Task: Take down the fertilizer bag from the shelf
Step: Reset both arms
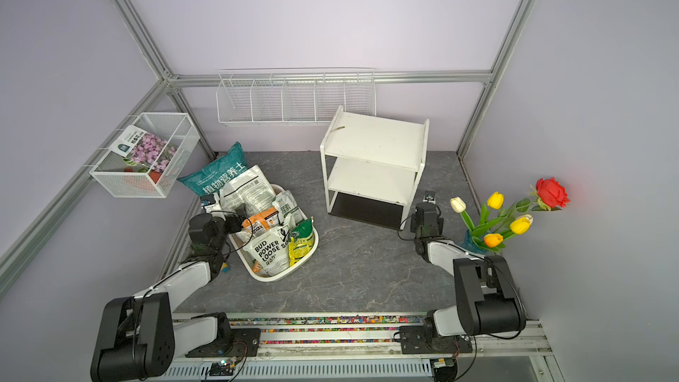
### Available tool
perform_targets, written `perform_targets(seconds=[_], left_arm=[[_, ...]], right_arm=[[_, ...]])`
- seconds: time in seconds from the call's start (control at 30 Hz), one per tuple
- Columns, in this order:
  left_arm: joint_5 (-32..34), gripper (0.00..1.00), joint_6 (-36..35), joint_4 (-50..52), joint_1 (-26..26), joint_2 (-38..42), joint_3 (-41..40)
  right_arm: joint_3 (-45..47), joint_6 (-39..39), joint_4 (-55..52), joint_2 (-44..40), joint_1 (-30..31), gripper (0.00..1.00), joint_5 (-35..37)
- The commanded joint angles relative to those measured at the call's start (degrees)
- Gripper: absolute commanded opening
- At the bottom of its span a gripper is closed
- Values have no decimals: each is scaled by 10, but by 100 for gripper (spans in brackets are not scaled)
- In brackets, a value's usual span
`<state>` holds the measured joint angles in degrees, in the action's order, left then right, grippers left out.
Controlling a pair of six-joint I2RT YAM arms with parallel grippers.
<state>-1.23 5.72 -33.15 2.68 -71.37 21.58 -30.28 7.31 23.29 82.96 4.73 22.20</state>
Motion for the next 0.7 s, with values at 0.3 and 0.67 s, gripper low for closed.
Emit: perform_targets(seconds=[0.3,0.67], left_arm=[[-46,100,-38,-161,2,-104,-15],[-52,100,-46,-181,0,-150,-6]], right_arm=[[72,-42,231,43,-3,58,-70],[73,-43,237,45,-3,99,-70]])
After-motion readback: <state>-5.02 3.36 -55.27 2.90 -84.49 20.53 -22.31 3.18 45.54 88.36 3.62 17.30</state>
